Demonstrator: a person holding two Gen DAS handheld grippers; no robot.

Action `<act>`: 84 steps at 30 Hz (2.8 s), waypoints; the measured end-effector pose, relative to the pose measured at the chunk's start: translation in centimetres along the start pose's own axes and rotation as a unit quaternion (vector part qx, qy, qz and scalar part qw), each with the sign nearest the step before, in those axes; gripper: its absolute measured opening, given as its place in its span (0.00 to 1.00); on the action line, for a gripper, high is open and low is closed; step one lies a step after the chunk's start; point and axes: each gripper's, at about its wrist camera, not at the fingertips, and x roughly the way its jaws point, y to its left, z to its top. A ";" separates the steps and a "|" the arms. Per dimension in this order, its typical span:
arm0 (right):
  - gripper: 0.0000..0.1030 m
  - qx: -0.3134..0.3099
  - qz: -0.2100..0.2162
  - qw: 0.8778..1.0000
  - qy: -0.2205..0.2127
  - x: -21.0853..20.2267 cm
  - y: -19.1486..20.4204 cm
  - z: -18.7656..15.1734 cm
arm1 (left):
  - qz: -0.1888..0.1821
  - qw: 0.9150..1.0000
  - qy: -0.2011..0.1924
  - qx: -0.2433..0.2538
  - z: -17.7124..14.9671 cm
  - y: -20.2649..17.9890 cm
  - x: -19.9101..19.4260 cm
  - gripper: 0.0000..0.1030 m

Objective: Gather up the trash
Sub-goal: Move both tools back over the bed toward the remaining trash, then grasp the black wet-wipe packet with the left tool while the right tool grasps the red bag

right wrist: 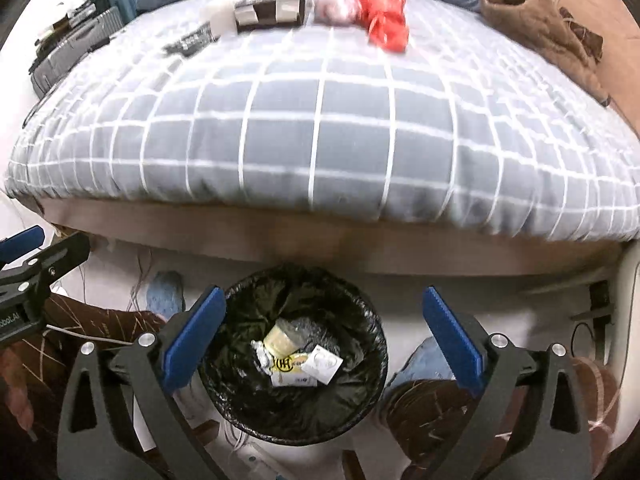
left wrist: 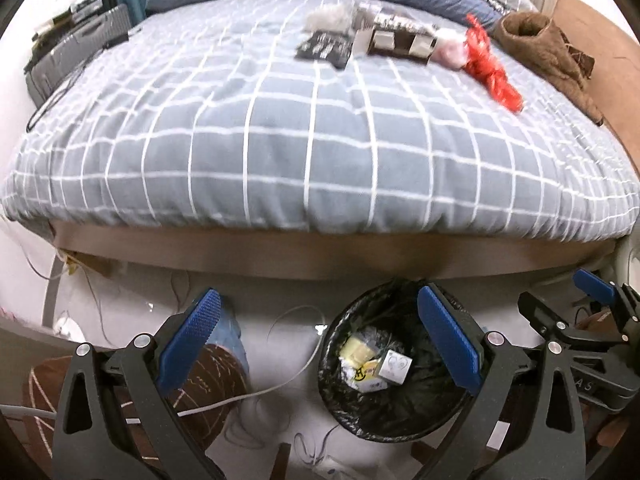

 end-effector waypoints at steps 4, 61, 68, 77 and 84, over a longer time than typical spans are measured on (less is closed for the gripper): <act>0.92 0.004 0.003 1.000 -0.019 -1.7 -0.3 1.0 | -0.001 1.000 -0.014 0.003 0.9 -0.2 -1.6 0.94; 0.92 0.004 -0.036 0.994 -0.108 4.2 -6.4 24.6 | 0.027 0.998 -0.041 0.035 22.2 -0.2 8.4 0.94; 0.80 0.011 -0.018 0.997 -0.076 8.7 -7.4 26.8 | 0.023 0.998 -0.022 0.048 23.2 0.0 12.1 0.93; 0.40 0.013 0.015 0.999 -0.038 11.8 -7.8 26.8 | 0.025 0.998 -0.014 0.054 23.3 0.3 14.0 0.89; 0.35 0.017 0.014 0.999 -0.045 11.5 -8.1 26.7 | 0.032 0.998 -0.010 0.047 23.0 -0.1 13.9 0.66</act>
